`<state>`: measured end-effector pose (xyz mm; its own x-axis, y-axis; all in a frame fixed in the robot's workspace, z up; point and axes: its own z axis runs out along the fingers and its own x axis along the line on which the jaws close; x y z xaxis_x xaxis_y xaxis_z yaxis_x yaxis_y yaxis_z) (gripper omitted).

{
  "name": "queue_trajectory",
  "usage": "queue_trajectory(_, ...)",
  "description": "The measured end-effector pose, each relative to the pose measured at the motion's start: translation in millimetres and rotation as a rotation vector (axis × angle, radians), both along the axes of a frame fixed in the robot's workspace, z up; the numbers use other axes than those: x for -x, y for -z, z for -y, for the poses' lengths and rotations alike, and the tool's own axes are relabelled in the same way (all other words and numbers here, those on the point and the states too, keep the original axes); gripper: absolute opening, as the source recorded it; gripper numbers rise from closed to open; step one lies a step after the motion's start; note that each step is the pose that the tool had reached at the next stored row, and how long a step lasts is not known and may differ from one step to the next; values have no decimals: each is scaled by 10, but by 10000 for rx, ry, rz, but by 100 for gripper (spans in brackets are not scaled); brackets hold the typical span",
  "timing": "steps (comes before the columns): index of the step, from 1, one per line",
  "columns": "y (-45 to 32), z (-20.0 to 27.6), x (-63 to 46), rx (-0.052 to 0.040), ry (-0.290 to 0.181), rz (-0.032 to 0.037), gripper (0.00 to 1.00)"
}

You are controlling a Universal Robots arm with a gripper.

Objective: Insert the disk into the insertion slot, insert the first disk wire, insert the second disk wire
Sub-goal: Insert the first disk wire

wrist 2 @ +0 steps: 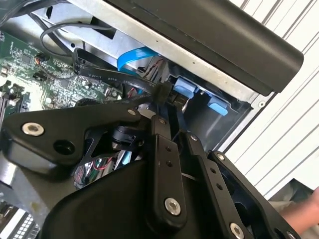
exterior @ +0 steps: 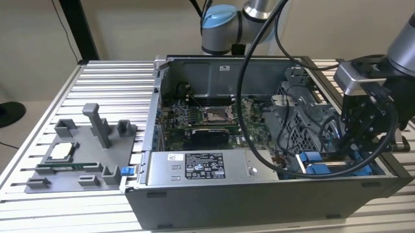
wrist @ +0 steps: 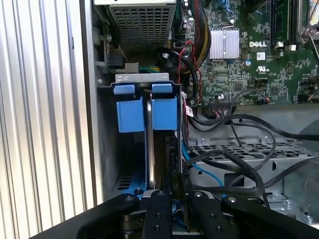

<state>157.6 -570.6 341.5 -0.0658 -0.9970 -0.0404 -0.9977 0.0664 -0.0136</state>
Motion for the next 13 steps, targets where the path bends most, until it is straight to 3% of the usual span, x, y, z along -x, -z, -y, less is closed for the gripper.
queue_trajectory(13,19,-9,0,-15,6,6,0)
